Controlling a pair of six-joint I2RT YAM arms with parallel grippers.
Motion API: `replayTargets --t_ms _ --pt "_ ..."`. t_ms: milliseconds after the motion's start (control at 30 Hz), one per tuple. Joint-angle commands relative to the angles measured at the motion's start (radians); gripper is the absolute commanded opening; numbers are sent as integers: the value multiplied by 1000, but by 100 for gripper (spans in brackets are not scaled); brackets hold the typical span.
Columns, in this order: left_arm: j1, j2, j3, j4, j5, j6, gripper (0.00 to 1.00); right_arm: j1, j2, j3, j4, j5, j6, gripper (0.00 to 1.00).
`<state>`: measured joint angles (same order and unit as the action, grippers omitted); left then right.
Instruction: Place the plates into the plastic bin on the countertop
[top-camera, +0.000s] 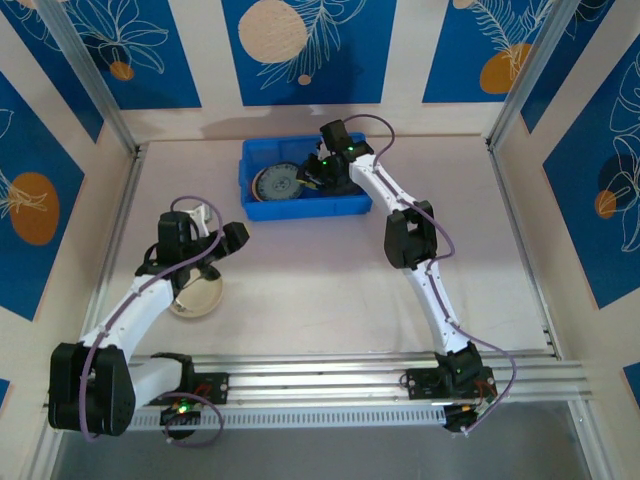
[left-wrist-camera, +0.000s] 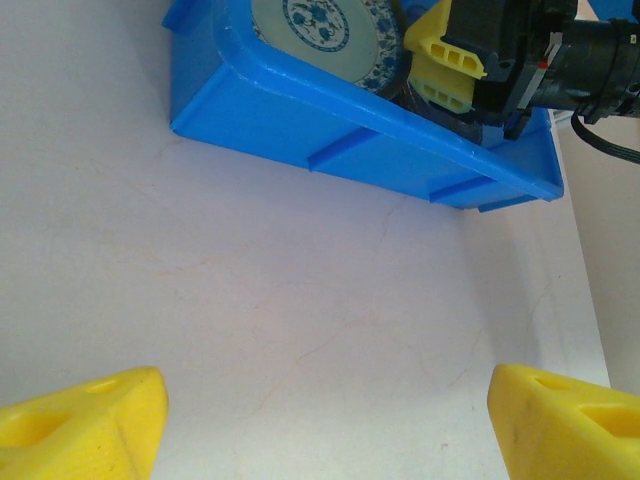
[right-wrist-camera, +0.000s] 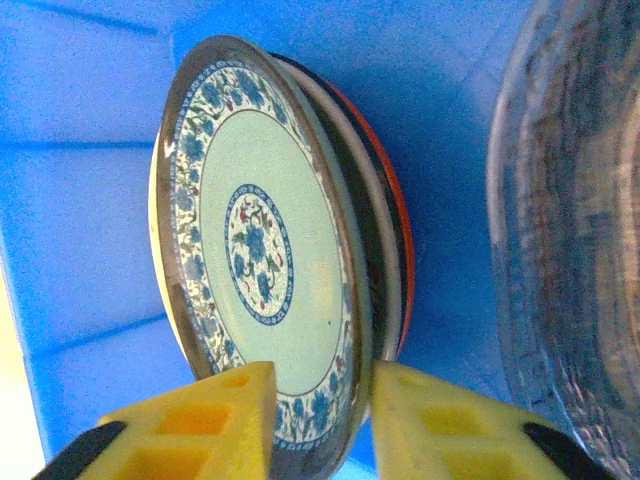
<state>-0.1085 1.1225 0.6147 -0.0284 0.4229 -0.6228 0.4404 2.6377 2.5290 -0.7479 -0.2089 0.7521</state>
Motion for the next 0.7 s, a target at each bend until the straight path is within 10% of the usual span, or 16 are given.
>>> replayTargets --t_ms 0,667 --pt "13 6 -5 2 22 -1 84 8 -6 31 -19 1 -3 34" --pt "12 21 -8 50 39 -25 86 35 -245 -123 -15 127 -165 32"
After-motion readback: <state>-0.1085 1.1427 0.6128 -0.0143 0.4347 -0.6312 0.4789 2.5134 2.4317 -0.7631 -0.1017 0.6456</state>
